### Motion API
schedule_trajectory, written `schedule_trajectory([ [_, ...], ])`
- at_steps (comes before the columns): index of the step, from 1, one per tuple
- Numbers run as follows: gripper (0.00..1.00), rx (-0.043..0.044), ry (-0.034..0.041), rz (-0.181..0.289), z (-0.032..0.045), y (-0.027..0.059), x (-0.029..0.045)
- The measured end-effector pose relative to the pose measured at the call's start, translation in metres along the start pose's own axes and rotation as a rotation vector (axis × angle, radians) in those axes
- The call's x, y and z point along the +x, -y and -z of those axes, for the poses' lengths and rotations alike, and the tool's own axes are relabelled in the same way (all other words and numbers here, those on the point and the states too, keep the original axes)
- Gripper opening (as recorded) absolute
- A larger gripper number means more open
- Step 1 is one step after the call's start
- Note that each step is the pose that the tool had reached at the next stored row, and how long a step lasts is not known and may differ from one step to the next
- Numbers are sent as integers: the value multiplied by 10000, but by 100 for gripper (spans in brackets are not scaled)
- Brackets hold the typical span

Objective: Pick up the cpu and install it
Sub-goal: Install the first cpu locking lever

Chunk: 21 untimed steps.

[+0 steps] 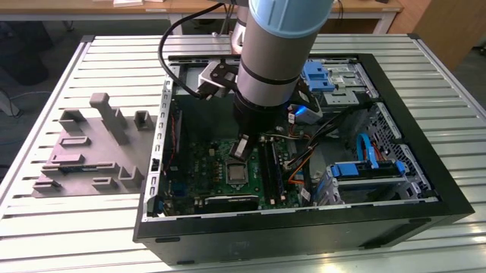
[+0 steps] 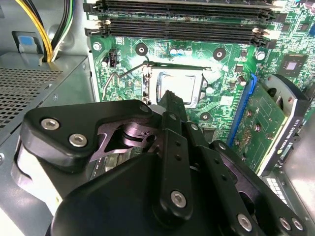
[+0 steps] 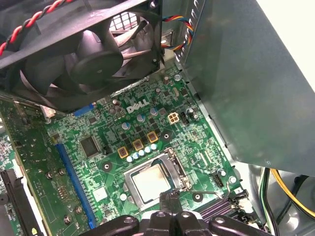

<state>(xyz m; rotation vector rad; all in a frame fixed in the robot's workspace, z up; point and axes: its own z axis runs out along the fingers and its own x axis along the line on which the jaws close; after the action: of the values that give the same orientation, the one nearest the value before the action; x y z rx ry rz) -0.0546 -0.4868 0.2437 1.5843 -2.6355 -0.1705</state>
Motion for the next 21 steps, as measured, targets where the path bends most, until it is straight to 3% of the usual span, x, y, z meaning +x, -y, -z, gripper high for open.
schedule_trajectory([
  [6,11,7,4,1,35,-4,0],
  [21,11,33,22,2,36,-6,1],
])
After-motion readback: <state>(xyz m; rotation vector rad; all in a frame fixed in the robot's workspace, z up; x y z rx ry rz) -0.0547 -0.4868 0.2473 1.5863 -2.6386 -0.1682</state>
